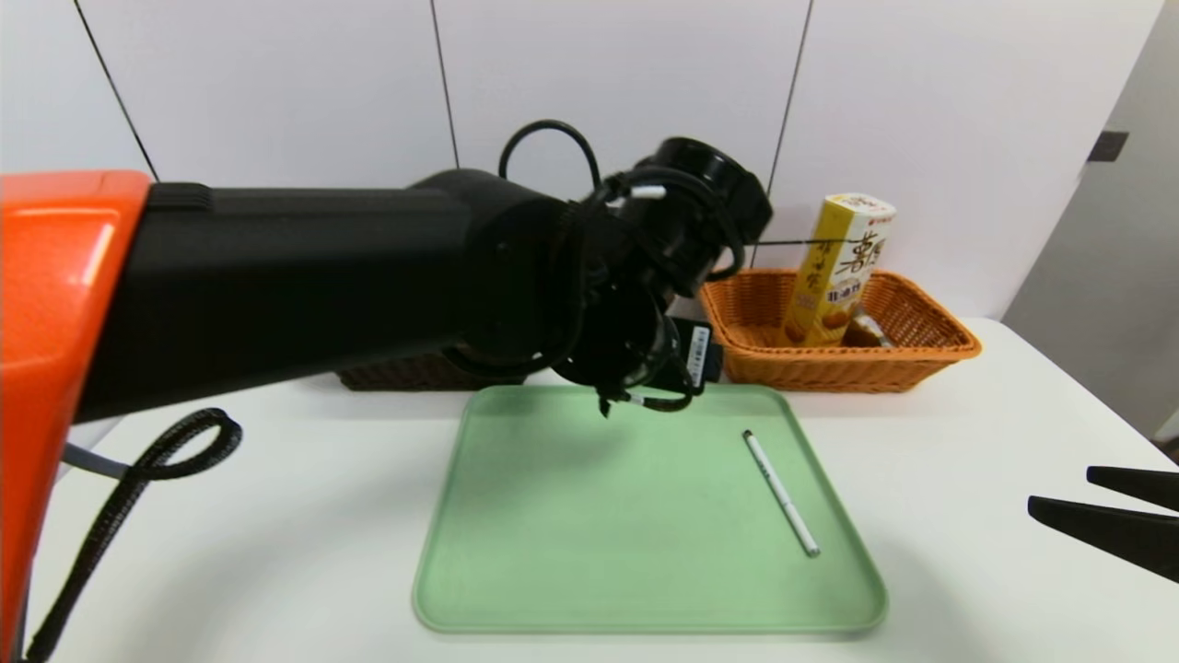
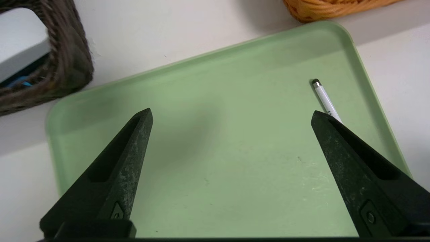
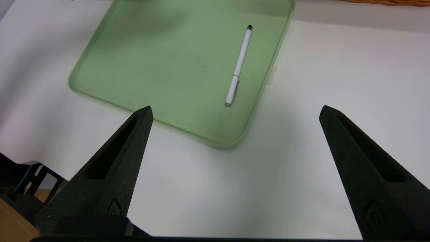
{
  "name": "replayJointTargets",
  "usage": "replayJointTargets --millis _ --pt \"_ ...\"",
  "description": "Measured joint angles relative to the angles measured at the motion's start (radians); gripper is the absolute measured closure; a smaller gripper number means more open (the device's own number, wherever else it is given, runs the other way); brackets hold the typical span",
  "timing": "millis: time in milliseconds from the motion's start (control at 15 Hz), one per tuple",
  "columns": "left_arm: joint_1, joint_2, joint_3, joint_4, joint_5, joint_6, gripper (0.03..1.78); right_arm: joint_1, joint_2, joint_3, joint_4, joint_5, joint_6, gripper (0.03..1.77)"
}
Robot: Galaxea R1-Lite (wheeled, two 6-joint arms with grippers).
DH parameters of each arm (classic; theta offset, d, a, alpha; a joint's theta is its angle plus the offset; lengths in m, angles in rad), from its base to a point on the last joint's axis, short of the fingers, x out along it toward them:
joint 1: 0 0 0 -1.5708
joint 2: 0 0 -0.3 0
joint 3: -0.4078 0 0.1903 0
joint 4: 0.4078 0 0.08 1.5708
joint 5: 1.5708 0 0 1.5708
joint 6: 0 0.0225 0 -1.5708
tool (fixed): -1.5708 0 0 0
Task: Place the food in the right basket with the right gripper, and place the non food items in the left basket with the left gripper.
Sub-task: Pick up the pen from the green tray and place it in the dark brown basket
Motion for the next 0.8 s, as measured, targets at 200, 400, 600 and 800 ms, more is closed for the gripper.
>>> replayJointTargets --millis 200,400,600,800 --pt "-0.072 0.063 -0.019 -0.003 0.027 -0.041 0.14 -0.003 -0.014 0.014 0.000 -0.001 -0.001 0.09" --pt "-0.114 0.112 -0.025 -0.036 0.032 -0.041 0.12 -0.005 -0.033 0.029 0.000 -0.001 0.000 0.09" --pt "-0.140 0.157 -0.027 -0.064 0.035 -0.037 0.64 -0.006 -0.050 0.041 0.000 -0.003 -0.001 0.09" --pt "-0.153 0.191 -0.028 -0.096 0.035 -0.032 0.97 -0.006 -0.068 0.049 0.001 -0.003 -0.003 0.09"
